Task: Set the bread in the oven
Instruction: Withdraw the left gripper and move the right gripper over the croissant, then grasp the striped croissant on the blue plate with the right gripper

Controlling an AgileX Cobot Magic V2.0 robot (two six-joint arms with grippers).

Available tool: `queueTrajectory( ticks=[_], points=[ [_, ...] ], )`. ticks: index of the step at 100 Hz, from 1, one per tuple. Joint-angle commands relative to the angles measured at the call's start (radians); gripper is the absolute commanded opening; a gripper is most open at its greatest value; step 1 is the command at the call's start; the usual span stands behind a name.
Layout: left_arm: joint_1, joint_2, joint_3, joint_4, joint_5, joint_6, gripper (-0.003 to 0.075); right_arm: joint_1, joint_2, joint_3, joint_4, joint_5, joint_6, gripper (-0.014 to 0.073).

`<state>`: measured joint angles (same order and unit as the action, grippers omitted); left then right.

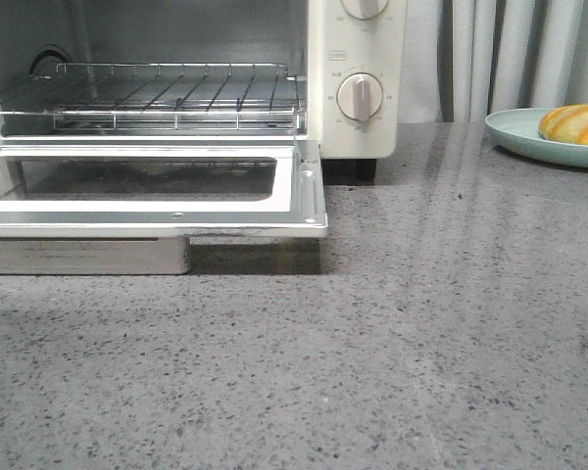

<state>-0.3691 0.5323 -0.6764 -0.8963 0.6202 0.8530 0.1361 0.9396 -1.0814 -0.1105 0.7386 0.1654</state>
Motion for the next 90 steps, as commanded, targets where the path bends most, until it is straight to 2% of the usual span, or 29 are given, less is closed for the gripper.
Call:
queueTrajectory(
  ticks=[1, 14, 24, 50, 90],
  points=[
    [0.001, -0.027, -0.03, -0.017, -0.044, -0.007, -0.0022, -0.031, 0.09, -0.138, -0.029, -0.021, -0.012, 0.0035],
    [0.001, -0.05, -0.03, -0.017, -0.03, -0.007, -0.0022, -0.074, 0.232, -0.248, -0.029, -0.006, -0.019, 0.0251],
    [0.001, -0.057, -0.03, -0.017, -0.01, -0.007, -0.0022, -0.11, 0.343, -0.296, -0.029, -0.001, -0.019, 0.0354],
    [0.001, -0.057, -0.03, -0.019, 0.013, -0.007, -0.0022, -0.22, 0.577, -0.304, -0.021, -0.102, 0.001, 0.0362],
    [0.001, -0.057, -0.03, -0.023, 0.012, -0.007, -0.0022, -0.231, 0.798, -0.304, -0.004, -0.179, 0.001, 0.0361]
  ],
)
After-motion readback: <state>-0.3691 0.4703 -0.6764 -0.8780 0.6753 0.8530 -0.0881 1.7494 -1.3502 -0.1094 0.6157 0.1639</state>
